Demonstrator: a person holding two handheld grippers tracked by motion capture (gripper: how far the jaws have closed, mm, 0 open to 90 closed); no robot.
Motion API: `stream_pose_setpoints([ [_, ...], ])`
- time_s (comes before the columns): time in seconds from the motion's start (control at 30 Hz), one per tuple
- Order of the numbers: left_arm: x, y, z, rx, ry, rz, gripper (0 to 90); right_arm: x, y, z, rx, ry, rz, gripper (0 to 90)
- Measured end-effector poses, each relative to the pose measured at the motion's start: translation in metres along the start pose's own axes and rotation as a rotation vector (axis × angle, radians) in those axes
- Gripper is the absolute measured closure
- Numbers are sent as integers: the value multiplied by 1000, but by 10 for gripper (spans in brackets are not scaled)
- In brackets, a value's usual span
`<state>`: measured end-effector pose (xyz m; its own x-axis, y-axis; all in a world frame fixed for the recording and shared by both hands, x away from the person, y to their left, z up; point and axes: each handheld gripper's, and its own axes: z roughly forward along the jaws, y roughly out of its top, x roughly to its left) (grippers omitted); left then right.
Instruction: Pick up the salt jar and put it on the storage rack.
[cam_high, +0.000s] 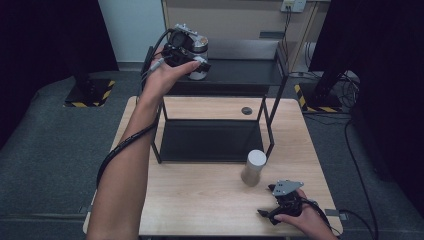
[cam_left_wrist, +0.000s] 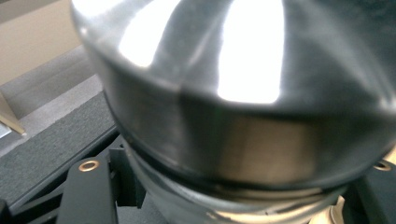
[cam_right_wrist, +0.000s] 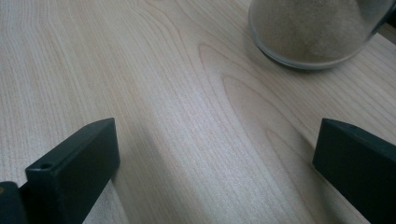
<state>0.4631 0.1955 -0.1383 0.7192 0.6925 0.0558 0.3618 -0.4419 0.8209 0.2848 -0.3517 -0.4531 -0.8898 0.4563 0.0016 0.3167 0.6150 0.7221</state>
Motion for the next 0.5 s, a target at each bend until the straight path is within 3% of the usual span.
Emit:
stream_pose_setpoints([
  [0.5, 8, -12, 2, -36, -14, -36, 298, 0, 0, 0, 0, 1, 2, 16],
])
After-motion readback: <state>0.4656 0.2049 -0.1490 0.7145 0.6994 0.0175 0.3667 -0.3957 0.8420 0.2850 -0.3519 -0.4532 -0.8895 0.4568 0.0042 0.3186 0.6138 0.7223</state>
